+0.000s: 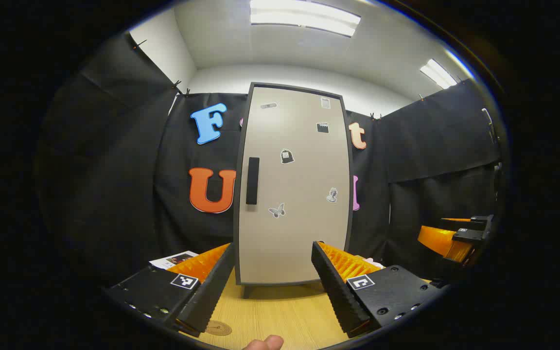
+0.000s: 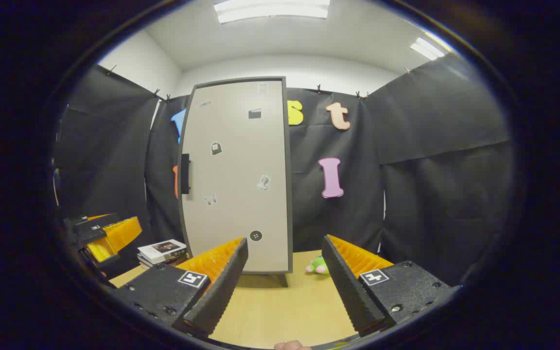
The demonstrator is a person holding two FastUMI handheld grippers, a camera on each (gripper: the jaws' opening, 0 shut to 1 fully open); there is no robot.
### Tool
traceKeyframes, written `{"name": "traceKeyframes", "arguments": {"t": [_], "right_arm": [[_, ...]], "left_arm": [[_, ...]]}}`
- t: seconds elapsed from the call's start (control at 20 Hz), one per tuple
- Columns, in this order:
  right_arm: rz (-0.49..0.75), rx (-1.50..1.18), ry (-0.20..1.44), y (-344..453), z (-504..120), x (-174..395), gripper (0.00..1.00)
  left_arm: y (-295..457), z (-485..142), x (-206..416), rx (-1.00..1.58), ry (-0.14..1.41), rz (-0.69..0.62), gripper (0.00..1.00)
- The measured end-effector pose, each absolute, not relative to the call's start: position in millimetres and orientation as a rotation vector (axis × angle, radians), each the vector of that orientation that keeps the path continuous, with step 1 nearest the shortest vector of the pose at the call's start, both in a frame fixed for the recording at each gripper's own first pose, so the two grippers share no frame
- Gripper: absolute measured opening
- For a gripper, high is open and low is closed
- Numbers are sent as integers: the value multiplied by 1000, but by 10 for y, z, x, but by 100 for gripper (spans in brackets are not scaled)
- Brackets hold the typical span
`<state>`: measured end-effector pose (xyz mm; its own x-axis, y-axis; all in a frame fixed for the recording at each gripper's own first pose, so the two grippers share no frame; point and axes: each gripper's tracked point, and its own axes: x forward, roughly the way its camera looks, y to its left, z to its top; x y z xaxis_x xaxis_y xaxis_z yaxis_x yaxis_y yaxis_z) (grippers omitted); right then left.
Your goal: Open the cabinet door with the right hand, grasp the bottle in the cabinet with the left hand and place it on the coaster, then close the cabinet door with the right hand.
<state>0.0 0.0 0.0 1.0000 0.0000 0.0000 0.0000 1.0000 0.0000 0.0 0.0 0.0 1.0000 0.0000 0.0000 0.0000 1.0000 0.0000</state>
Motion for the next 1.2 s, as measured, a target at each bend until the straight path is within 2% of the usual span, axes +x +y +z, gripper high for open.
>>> {"name": "traceKeyframes", "arguments": {"t": [0.1, 0.15, 0.2, 0.25, 0.35, 0.4, 0.55, 0.6, 1.0, 1.05, 1.1, 1.2], "right_arm": [[-1, -2, 0, -5, -5, -3, 99], [0, -2, 0, 5, -6, -3, 95], [0, -3, -1, 5, 2, -4, 95], [-1, -5, -2, -7, -4, -12, 99], [-3, -12, -3, -22, -2, 2, 99], [-4, -15, 0, -22, -4, 9, 95], [-4, -13, 1, -18, -14, 24, 95], [-3, -11, 2, -13, -14, 30, 99], [2, -12, 13, 40, -44, 103, 99], [4, -12, 16, 44, -52, 114, 95], [4, -13, 20, 43, -65, 136, 99], [3, -14, 25, 71, -89, 151, 99]], "left_arm": [[0, -7, -3, 0, 1, 0, 95], [6, -9, 4, 1, 2, 2, 95], [3, -14, 5, -1, 2, 3, 95], [0, -12, 10, -3, 2, 3, 95], [-3, -25, 9, -6, 4, 3, 95], [-1, -29, 16, -6, 5, 4, 95], [8, -43, 29, -5, 6, 7, 95], [9, -52, 41, -6, 9, 6, 95], [32, -67, 73, -6, 11, 5, 95], [32, -77, 80, -6, 12, 4, 95], [36, -75, 90, -7, 11, 4, 95], [51, -80, 107, -6, 12, 4, 95]]}}
